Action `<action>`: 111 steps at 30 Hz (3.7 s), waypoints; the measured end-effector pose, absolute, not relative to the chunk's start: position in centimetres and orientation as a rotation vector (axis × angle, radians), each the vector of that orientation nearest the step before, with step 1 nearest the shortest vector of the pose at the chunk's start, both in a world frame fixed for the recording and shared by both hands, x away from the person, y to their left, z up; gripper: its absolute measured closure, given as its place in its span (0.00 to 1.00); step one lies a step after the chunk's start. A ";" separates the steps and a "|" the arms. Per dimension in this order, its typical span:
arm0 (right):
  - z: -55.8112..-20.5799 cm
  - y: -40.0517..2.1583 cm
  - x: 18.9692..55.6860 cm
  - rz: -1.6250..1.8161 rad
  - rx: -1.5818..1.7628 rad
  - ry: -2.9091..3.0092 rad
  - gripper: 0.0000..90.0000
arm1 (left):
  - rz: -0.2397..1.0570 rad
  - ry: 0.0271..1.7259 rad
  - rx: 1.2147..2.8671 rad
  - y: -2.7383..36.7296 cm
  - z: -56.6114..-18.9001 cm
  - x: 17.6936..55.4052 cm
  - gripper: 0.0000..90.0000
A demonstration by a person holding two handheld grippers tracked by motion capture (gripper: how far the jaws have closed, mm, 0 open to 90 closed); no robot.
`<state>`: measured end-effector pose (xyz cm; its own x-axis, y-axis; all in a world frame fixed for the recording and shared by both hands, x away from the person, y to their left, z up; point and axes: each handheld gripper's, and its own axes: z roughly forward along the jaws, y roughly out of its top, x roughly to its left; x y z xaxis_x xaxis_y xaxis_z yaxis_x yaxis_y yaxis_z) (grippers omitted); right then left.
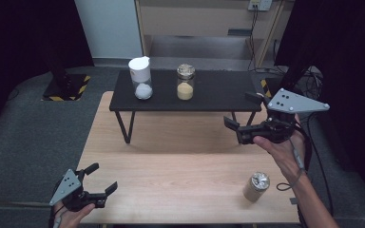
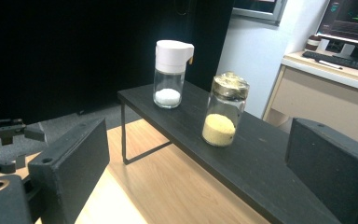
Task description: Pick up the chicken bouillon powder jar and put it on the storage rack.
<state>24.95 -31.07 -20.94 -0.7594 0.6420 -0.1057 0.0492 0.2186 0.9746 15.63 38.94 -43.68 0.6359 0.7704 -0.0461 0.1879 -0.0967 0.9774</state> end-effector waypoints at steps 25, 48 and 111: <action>-24.9 -35.9 17.2 1.601 0.658 1.910 0.07 | 0.579 0.788 1.637 38.9 -43.6 15.7 0.02; -30.6 -37.2 14.6 1.580 0.749 1.897 0.07 | 0.572 0.781 1.643 38.9 -43.5 15.7 0.03; -40.2 -37.9 13.5 1.511 0.883 1.909 0.08 | 0.571 0.757 1.638 39.0 -43.6 15.7 0.03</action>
